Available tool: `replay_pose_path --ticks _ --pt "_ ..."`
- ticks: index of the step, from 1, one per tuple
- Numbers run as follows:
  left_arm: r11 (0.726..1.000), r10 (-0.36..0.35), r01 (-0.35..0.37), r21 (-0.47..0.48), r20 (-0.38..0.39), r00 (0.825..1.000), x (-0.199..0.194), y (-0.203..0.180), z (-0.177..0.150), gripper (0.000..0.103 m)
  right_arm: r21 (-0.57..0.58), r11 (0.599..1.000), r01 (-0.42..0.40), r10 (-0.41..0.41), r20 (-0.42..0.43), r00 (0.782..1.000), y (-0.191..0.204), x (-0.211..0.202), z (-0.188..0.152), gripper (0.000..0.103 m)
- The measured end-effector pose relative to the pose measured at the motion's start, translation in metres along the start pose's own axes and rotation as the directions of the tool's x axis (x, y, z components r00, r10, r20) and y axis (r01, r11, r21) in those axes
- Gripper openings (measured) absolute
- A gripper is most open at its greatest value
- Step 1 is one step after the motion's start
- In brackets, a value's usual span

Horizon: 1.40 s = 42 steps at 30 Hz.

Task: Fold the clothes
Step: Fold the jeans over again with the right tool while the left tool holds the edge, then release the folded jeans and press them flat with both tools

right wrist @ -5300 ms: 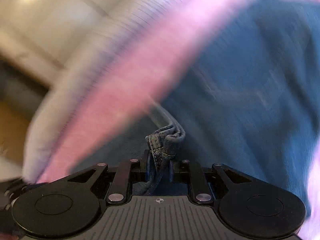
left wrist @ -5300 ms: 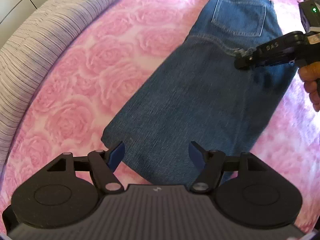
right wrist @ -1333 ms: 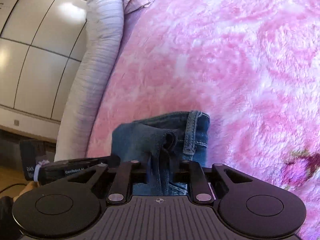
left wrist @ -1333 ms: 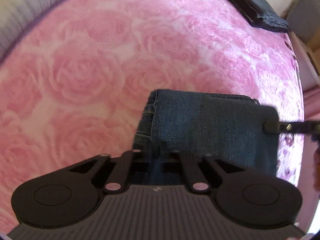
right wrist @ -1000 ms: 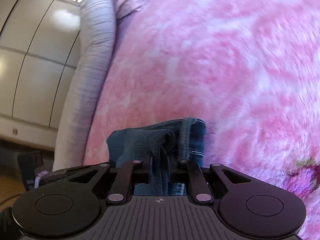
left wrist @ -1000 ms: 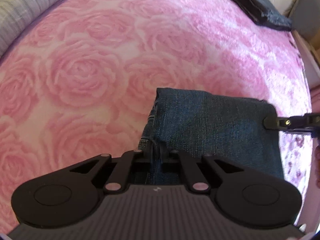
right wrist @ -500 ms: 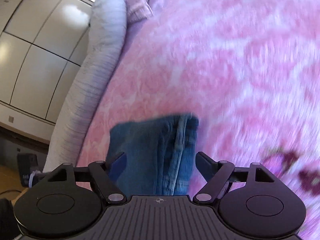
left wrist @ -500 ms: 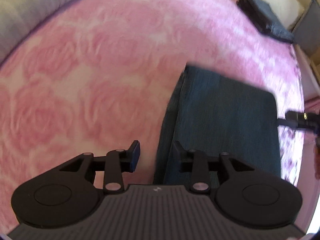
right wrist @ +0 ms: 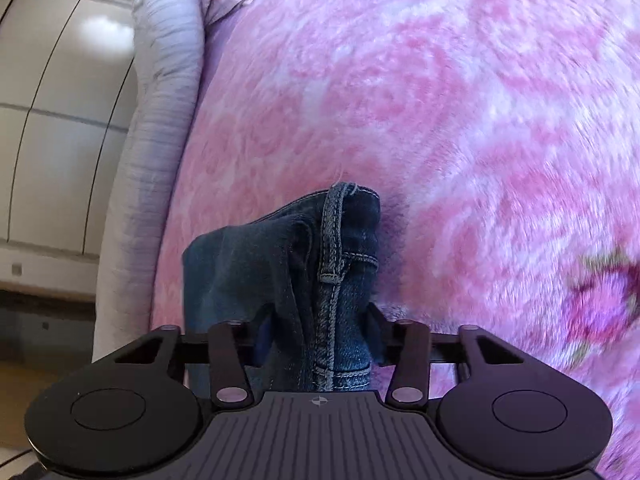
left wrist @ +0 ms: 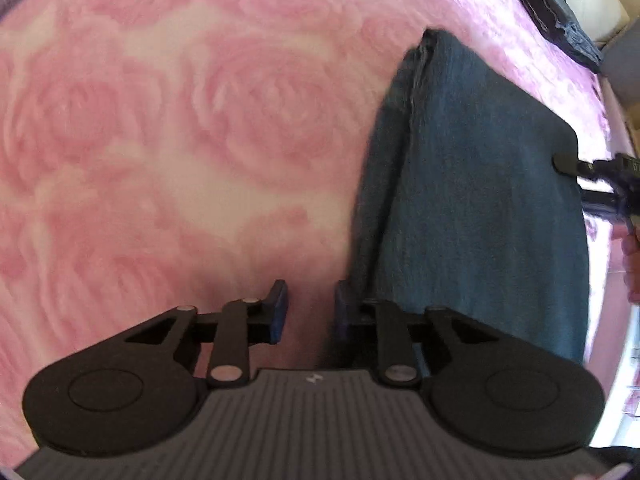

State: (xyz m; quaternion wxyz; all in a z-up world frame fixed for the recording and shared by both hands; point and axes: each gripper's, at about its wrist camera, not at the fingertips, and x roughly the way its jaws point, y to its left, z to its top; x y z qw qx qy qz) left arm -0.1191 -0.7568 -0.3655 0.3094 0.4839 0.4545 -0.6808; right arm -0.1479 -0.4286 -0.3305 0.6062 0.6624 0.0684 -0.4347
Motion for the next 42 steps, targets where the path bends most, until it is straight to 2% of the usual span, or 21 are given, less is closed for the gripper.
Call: replay_pose_path --ticks 3,8,10,13,16,18,19,21,23,25,27,29,30,32,33,35,37,38,39,41,42 --pt "0.999 -0.027 0.027 0.045 -0.015 1.000 -0.004 -0.021 -0.016 0.000 -0.058 0.998 -0.007 0.005 -0.039 0.999 0.013 -0.004 0.018 0.038" --pt "0.993 -0.101 0.102 0.058 -0.011 0.995 -0.004 -0.081 -0.059 0.000 -0.326 0.945 0.031 -0.060 -0.080 0.995 0.065 0.018 0.071 0.038" --pt "0.990 -0.142 0.142 0.002 0.035 0.989 -0.001 -0.104 -0.075 0.000 -0.451 0.892 0.024 -0.085 -0.115 0.990 0.092 0.041 0.087 0.038" --pt "0.979 -0.168 0.178 -0.098 0.102 0.981 0.010 -0.134 -0.088 0.000 -0.623 0.782 -0.003 -0.125 -0.162 0.979 0.130 0.081 0.099 0.041" --pt "0.972 -0.148 0.169 -0.164 0.136 0.980 0.018 -0.148 -0.097 0.000 -0.708 0.706 -0.011 -0.153 -0.169 0.974 0.148 0.105 0.094 0.046" --pt "0.976 -0.119 0.145 -0.161 0.161 0.980 0.010 -0.147 -0.100 0.000 -0.741 0.671 0.017 -0.177 -0.139 0.974 0.152 0.103 0.088 0.050" --pt "0.981 -0.102 0.129 -0.148 0.176 0.979 0.003 -0.144 -0.101 0.001 -0.741 0.671 0.026 -0.170 -0.120 0.978 0.150 0.094 0.085 0.051" --pt "0.988 -0.069 0.095 -0.122 0.206 0.976 -0.011 -0.138 -0.102 0.019 -0.735 0.676 0.044 -0.151 -0.080 0.985 0.145 0.072 0.078 0.054" --pt "0.993 -0.037 0.061 -0.097 0.237 0.971 -0.026 -0.132 -0.104 0.019 -0.705 0.706 0.062 -0.118 -0.030 0.993 0.131 0.036 0.069 0.059" --pt "0.997 -0.005 0.026 -0.073 0.268 0.963 -0.041 -0.126 -0.105 0.020 -0.637 0.766 0.084 -0.083 0.033 0.996 0.102 -0.007 0.057 0.062" --pt "0.999 0.020 -0.007 -0.042 0.303 0.953 -0.055 -0.121 -0.104 0.028 -0.522 0.847 0.103 -0.066 0.088 0.994 0.066 -0.046 0.037 0.066" --pt "0.999 0.002 -0.020 0.049 0.351 0.936 -0.066 -0.122 -0.082 0.036 -0.368 0.920 0.130 -0.088 0.131 0.988 0.026 -0.074 0.012 0.069" --pt "0.996 -0.007 -0.024 0.081 0.355 0.935 -0.063 -0.123 -0.069 0.036 -0.284 0.949 0.139 -0.101 0.144 0.984 0.006 -0.086 0.000 0.071" --pt "0.989 -0.024 -0.031 0.145 0.362 0.932 -0.057 -0.123 -0.044 0.036 -0.107 0.985 0.139 -0.122 0.148 0.981 -0.029 -0.094 -0.023 0.071" --pt "0.984 -0.030 -0.035 0.172 0.360 0.933 -0.052 -0.123 -0.031 0.036 -0.039 0.992 0.123 -0.116 0.155 0.981 -0.040 -0.092 -0.032 0.071" --pt "0.981 -0.021 -0.042 0.190 0.317 0.948 -0.032 -0.118 -0.013 0.036 0.084 0.993 0.085 -0.098 0.172 0.980 -0.062 -0.088 -0.047 0.071" --pt "0.982 -0.012 -0.038 0.185 0.258 0.966 -0.017 -0.102 -0.008 0.034 0.121 0.993 0.015 -0.039 0.198 0.979 -0.070 -0.076 -0.050 0.071" --pt "0.981 -0.012 -0.036 0.191 0.244 0.970 -0.012 -0.097 -0.009 0.034 0.135 0.991 -0.009 -0.019 0.204 0.979 -0.072 -0.071 -0.048 0.066" --pt "0.980 -0.013 -0.035 0.197 0.234 0.972 -0.008 -0.092 -0.012 0.034 0.151 0.988 -0.010 -0.021 0.198 0.980 -0.073 -0.067 -0.042 0.043" --pt "0.979 -0.006 -0.042 0.200 0.236 0.972 -0.008 -0.093 -0.021 0.034 0.183 0.983 -0.010 -0.024 0.185 0.983 -0.075 -0.061 -0.029 0.022" --pt "0.980 -0.001 -0.046 0.196 0.235 0.972 -0.009 -0.097 -0.022 0.034 0.198 0.980 -0.010 -0.026 0.178 0.984 -0.075 -0.057 -0.022 0.016"
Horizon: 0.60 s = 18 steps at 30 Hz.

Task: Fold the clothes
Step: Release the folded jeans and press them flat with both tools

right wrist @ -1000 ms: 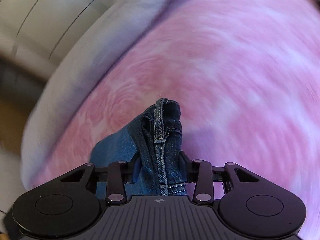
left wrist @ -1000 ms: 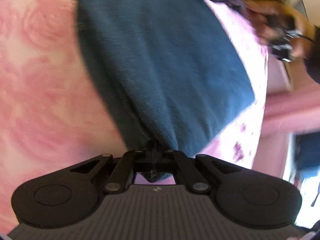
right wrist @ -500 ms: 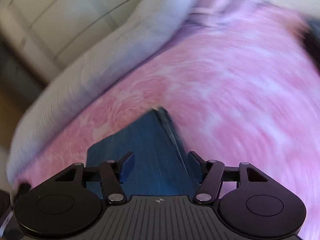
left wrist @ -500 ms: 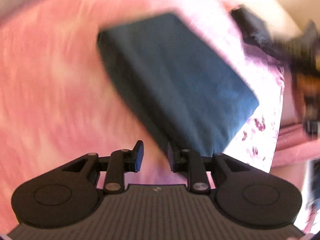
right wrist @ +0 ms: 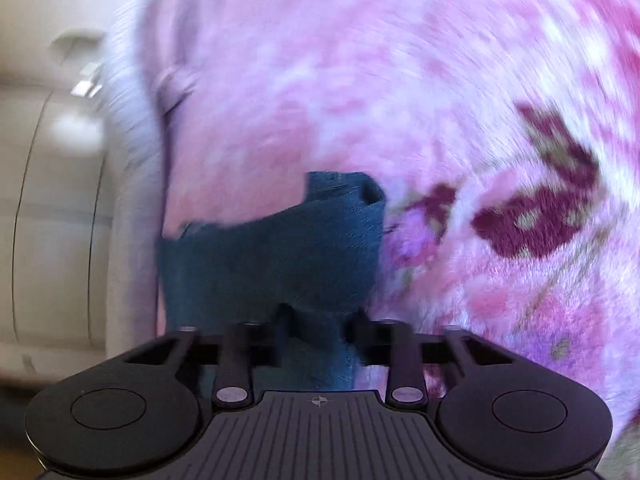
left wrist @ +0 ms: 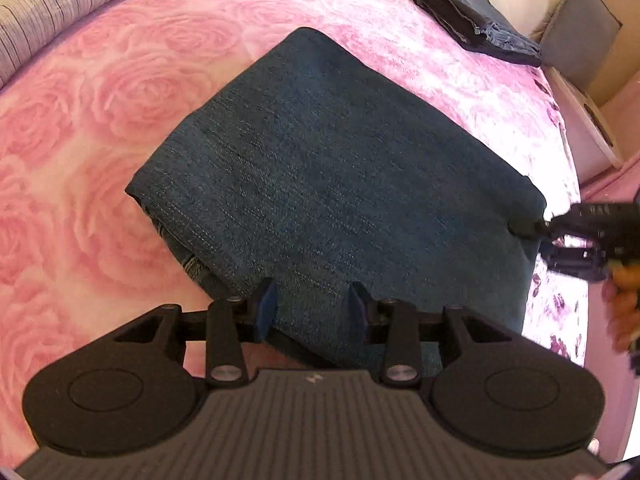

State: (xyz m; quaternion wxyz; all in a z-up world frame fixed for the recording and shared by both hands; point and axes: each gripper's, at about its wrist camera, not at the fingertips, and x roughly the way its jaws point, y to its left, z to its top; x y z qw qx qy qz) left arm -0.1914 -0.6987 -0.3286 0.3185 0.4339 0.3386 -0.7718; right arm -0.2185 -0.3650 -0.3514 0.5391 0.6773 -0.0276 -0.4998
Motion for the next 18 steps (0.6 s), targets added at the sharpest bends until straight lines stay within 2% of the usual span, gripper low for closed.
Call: replay_pose_path --ticks 2,3,6,8,9,11,13,14,15,16,18 --pt "1.000 -0.020 0.020 -0.006 0.003 1.000 -0.004 -0.010 0.002 0.034 0.014 1.000 -0.001 0.001 -0.010 1.000 0.004 0.006 0.015 0.012" --pt "0.999 -0.032 0.032 -0.004 0.003 0.999 -0.005 -0.015 0.003 0.034 -0.020 1.000 -0.010 0.010 -0.010 1.000 0.011 0.003 0.030 0.012" --pt "0.996 -0.078 0.078 0.052 -0.012 0.997 0.003 -0.042 0.003 0.034 -0.129 0.992 0.006 -0.006 0.002 1.000 0.031 0.009 0.091 0.012" --pt "0.992 -0.088 0.090 0.086 -0.025 0.996 0.012 -0.057 0.004 0.034 -0.206 0.978 0.021 -0.030 -0.042 0.999 0.042 0.029 0.136 0.013" --pt "0.991 -0.087 0.090 0.101 -0.027 0.996 0.014 -0.062 0.005 0.035 -0.260 0.965 0.035 -0.056 -0.074 0.996 0.048 0.040 0.153 0.015" --pt "0.987 -0.076 0.079 0.139 -0.029 0.997 0.013 -0.067 0.006 0.035 -0.417 0.905 0.089 -0.152 -0.122 0.981 0.062 0.061 0.168 0.020" --pt "0.980 -0.060 0.062 0.187 -0.018 0.998 0.004 -0.068 0.007 0.035 -0.529 0.840 0.117 -0.200 -0.103 0.974 0.074 0.060 0.160 0.023" --pt "0.977 -0.050 0.051 0.207 -0.009 0.999 -0.002 -0.065 0.008 0.035 -0.556 0.819 0.138 -0.209 -0.065 0.976 0.077 0.051 0.150 0.029" --pt "0.973 -0.043 0.041 0.226 0.004 0.999 -0.009 -0.062 0.007 0.035 -0.579 0.798 0.167 -0.219 -0.021 0.975 0.078 0.042 0.138 0.030" --pt "0.971 -0.034 0.028 0.237 0.019 0.999 -0.014 -0.058 0.007 0.035 -0.591 0.784 0.191 -0.221 0.022 0.975 0.075 0.030 0.124 0.030" --pt "0.970 -0.021 0.017 0.243 0.013 1.000 -0.008 -0.048 0.010 0.035 -0.600 0.779 0.180 -0.185 0.054 0.981 0.067 0.005 0.091 0.030"
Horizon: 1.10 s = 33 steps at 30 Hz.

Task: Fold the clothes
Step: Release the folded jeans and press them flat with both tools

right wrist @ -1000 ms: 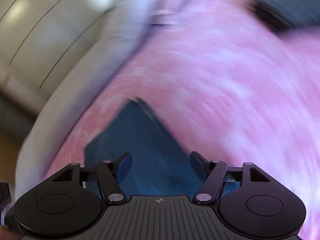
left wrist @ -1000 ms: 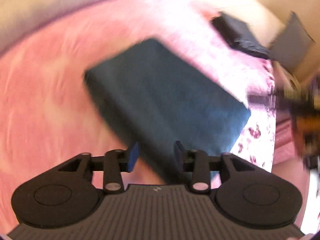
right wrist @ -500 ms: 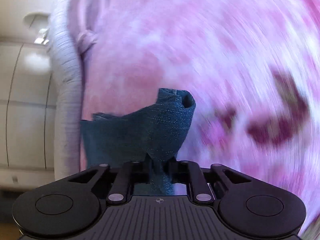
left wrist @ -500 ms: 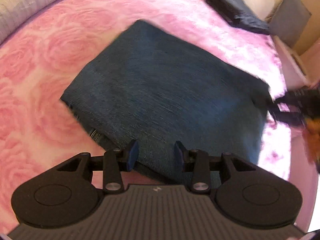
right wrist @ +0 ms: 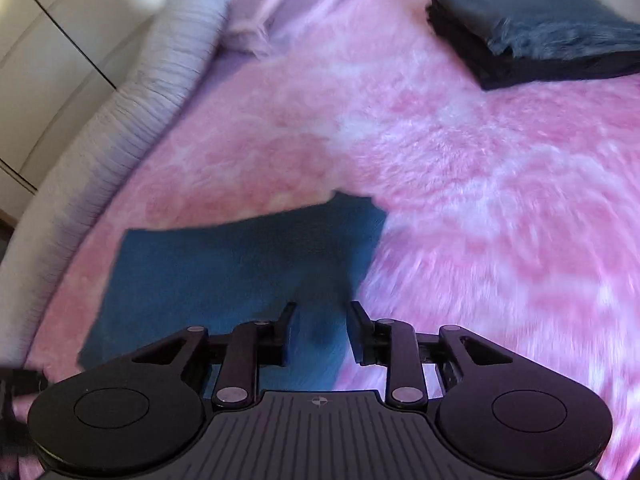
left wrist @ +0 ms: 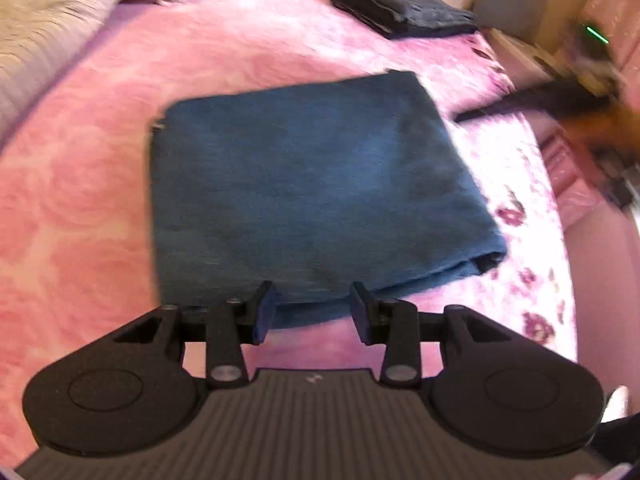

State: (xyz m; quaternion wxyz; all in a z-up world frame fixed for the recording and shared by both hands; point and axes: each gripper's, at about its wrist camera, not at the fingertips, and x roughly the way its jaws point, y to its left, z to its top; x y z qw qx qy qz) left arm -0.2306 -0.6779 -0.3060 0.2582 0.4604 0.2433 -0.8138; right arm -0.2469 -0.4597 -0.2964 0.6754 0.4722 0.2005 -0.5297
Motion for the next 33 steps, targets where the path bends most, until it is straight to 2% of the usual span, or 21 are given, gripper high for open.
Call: replay_pose_path --ticks 3,5,6,9,11,13,15,18,22,27,29,30,32,33 --pt "1.000 0.017 -0.017 0.010 -0.014 1.000 0.010 0.015 0.001 0.033 -0.014 0.998 -0.056 0.056 -0.004 0.998 0.023 -0.020 -0.047 0.030" --pt "0.999 0.028 -0.028 0.017 -0.023 0.999 0.016 0.025 0.002 0.028 -0.030 0.997 -0.070 0.069 -0.045 0.997 0.037 -0.018 -0.074 0.030" --pt "0.999 0.034 -0.033 0.021 -0.027 0.999 0.020 0.030 0.003 0.025 -0.039 0.998 -0.059 0.056 -0.069 0.996 0.043 -0.013 -0.086 0.030" --pt "0.998 0.051 -0.049 0.032 -0.040 0.998 0.030 0.045 0.004 0.024 -0.075 0.997 0.014 -0.023 -0.111 0.994 0.042 0.007 -0.109 0.030" --pt "0.998 0.052 -0.050 0.042 -0.040 0.998 0.029 0.049 0.002 0.024 -0.090 0.996 0.013 -0.024 -0.118 0.993 0.042 0.010 -0.105 0.030" --pt "0.998 0.049 -0.047 0.051 -0.043 0.998 0.024 0.049 -0.002 0.024 -0.167 0.985 0.037 -0.057 -0.114 0.992 0.054 0.003 -0.099 0.030" --pt "0.996 0.058 -0.055 0.069 -0.048 0.997 0.018 0.047 -0.007 0.024 -0.296 0.952 0.077 -0.104 -0.075 0.992 0.076 -0.008 -0.100 0.030" --pt "0.987 0.084 -0.083 0.134 0.001 0.997 0.004 0.038 -0.013 0.031 -0.390 0.919 0.060 -0.078 -0.031 0.996 0.099 -0.017 -0.107 0.030" --pt "0.993 0.063 -0.065 0.101 0.021 0.998 0.008 0.044 -0.012 0.031 -0.323 0.945 0.049 -0.072 -0.059 0.996 0.099 0.004 -0.108 0.030" --pt "0.993 0.055 -0.055 0.109 0.003 0.998 0.014 0.049 -0.010 0.031 -0.315 0.945 0.089 -0.125 -0.096 0.988 0.105 0.024 -0.105 0.030" --pt "0.988 0.068 -0.068 0.136 0.004 0.998 0.007 0.047 -0.013 0.032 -0.406 0.906 0.123 -0.167 -0.073 0.983 0.120 0.018 -0.104 0.035" --pt "0.983 0.090 -0.090 0.159 0.006 0.996 0.004 0.045 -0.016 0.035 -0.481 0.864 0.150 -0.199 -0.053 0.979 0.130 0.017 -0.110 0.049" --pt "0.969 0.135 -0.135 0.207 0.013 0.991 -0.003 0.041 -0.023 0.044 -0.638 0.745 0.194 -0.259 -0.009 0.966 0.148 0.016 -0.129 0.066" --pt "0.955 0.165 -0.166 0.247 0.028 0.986 -0.006 0.037 -0.027 0.051 -0.702 0.681 0.209 -0.281 0.014 0.960 0.154 0.019 -0.138 0.066"
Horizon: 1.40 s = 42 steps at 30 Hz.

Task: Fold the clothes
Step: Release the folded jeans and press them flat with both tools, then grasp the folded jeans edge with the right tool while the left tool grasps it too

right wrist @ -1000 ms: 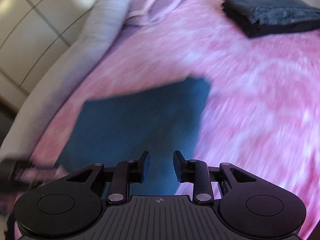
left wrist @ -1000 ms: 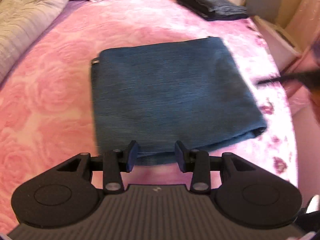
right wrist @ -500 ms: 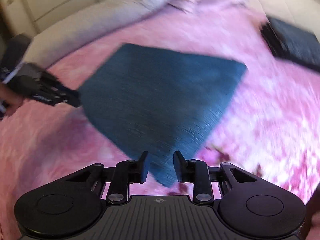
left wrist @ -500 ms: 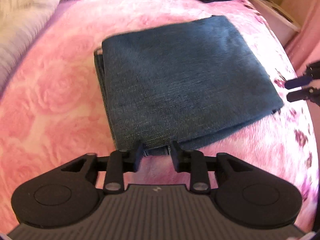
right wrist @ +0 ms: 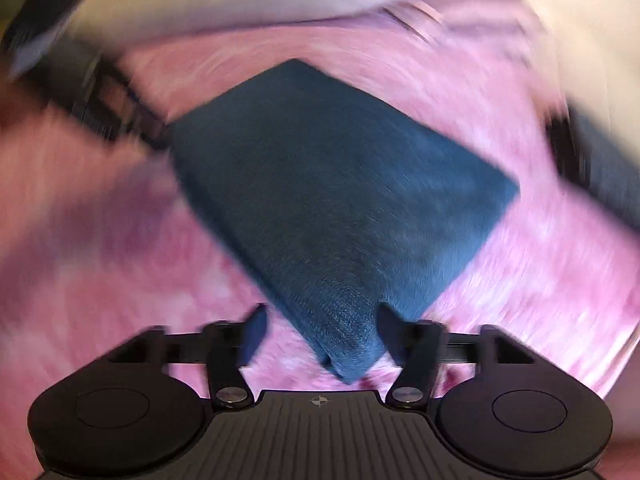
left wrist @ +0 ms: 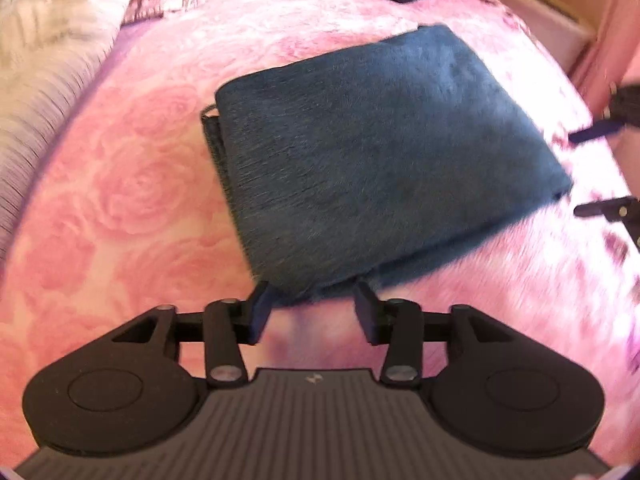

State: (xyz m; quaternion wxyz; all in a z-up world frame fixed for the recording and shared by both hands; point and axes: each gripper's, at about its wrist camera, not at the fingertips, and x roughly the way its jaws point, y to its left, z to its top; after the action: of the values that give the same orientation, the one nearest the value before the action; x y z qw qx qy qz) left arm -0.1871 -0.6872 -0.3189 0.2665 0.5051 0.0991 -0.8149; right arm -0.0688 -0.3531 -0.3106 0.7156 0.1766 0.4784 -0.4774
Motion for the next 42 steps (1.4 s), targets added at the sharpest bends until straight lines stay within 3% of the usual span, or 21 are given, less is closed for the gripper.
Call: replay_pose_path --ticks 3,7,8,9,13,17,19,21,23,28,30,32,33,40,42 --pt "0.984 0.089 -0.096 0.152 0.049 0.995 -0.008 -0.020 -0.008 0.064 -0.214 0.974 0.067 -0.066 0.008 0.998 0.024 0.022 -0.008 0.065" --pt "0.921 0.124 -0.156 0.357 0.110 0.986 -0.006 -0.054 -0.016 0.077 -0.481 0.864 0.150 -0.149 0.040 0.988 0.056 0.051 -0.018 0.065" --pt "0.895 0.136 -0.175 0.411 0.124 0.983 -0.002 -0.064 -0.019 0.080 -0.522 0.837 0.162 -0.158 0.053 0.986 0.060 0.056 -0.019 0.055" --pt "0.865 0.147 -0.195 0.462 0.138 0.979 0.002 -0.074 -0.021 0.081 -0.516 0.842 0.159 -0.149 0.061 0.987 0.056 0.057 -0.016 0.032" --pt "0.725 0.200 -0.294 0.623 0.218 0.955 0.027 -0.108 -0.027 0.083 -0.424 0.905 0.035 -0.032 0.015 0.999 0.019 0.040 0.007 0.025" --pt "0.579 0.288 -0.405 0.708 0.287 0.914 0.057 -0.123 -0.024 0.084 -0.418 0.908 0.020 0.000 0.048 0.999 -0.007 0.013 0.022 0.021" --pt "0.530 0.328 -0.428 0.732 0.288 0.900 0.068 -0.121 -0.022 0.080 -0.409 0.912 0.023 0.001 0.057 0.998 -0.019 0.004 0.027 0.020" --pt "0.530 0.342 -0.421 0.736 0.269 0.901 0.071 -0.114 -0.018 0.059 -0.404 0.915 0.013 0.012 0.060 0.998 -0.027 0.000 0.024 0.021" --pt "0.604 0.305 -0.354 0.714 0.204 0.930 0.066 -0.104 -0.009 0.049 -0.401 0.916 -0.001 0.028 0.060 0.998 -0.030 -0.003 0.017 0.021" --pt "0.702 0.249 -0.268 0.660 0.125 0.960 0.051 -0.091 0.008 0.040 -0.445 0.894 0.045 -0.024 0.053 0.998 -0.002 0.004 -0.007 0.026" --pt "0.729 0.235 -0.240 0.641 0.095 0.967 0.048 -0.088 0.016 0.040 -0.474 0.877 0.075 -0.043 0.077 0.996 0.013 0.011 -0.014 0.050" --pt "0.737 0.226 -0.217 0.640 0.070 0.972 0.046 -0.088 0.020 0.040 -0.488 0.868 0.096 -0.064 0.082 0.995 0.020 0.023 -0.014 0.069" --pt "0.741 0.223 -0.210 0.637 0.062 0.973 0.044 -0.089 0.021 0.040 -0.491 0.865 0.104 -0.074 0.080 0.994 0.021 0.031 -0.013 0.071" --pt "0.763 0.210 -0.182 0.621 0.029 0.977 0.039 -0.087 0.026 0.040 -0.513 0.843 0.159 -0.139 0.078 0.987 0.017 0.071 -0.003 0.070" --pt "0.769 0.207 -0.179 0.614 0.026 0.978 0.037 -0.088 0.026 0.040 -0.518 0.840 0.160 -0.135 0.086 0.987 0.009 0.072 -0.002 0.059"
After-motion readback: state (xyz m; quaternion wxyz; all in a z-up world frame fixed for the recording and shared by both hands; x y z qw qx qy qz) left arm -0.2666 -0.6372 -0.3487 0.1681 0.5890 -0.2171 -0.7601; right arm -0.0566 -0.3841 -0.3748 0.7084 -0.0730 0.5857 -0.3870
